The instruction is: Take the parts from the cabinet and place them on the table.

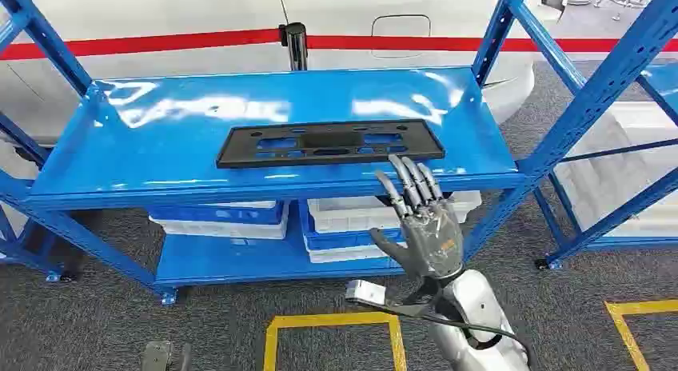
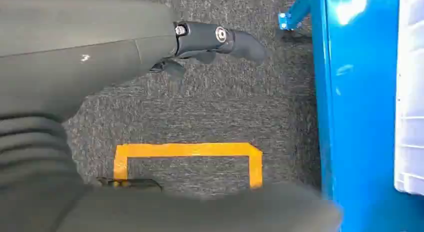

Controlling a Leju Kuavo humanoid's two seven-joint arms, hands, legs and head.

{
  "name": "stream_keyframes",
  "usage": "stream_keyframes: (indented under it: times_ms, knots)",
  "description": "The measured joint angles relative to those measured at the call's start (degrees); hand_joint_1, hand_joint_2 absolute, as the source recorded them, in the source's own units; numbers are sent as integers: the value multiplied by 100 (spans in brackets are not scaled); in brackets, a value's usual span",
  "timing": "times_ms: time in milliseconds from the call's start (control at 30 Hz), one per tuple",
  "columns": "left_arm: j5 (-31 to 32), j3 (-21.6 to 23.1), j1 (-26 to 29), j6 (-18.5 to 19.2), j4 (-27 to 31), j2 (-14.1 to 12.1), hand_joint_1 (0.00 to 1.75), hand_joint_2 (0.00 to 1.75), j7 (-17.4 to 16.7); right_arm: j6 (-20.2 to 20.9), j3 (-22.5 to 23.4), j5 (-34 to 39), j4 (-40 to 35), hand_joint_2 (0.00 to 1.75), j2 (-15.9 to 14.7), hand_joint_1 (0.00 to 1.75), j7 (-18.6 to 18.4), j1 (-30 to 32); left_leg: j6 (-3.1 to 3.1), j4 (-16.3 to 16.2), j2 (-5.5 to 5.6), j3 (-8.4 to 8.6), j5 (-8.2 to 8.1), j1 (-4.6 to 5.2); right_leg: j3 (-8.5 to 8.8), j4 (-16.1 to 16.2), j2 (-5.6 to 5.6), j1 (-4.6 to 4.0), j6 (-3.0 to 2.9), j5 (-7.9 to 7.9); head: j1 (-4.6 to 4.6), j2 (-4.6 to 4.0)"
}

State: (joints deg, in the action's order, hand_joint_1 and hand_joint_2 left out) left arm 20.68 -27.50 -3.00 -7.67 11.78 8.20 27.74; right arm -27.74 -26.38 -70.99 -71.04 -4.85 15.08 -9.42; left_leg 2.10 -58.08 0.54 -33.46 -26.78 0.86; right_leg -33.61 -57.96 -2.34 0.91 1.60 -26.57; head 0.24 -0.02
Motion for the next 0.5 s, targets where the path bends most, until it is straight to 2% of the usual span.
stream_keyframes:
  times_ms: [200,500]
  knots:
    - [18,2,1,-2,0,-44,0,0,-26,11,-252,4,250,175,-26,0,-22,-156,0,0,2,-2,0,4,1,0,0,0,0,0,0,0]
    - [18,2,1,-2,-2,-52,0,0,-29,11,-366,7,425,175,-53,0,-24,-237,0,0,2,-2,-1,4,0,0,1,0,0,0,0,0]
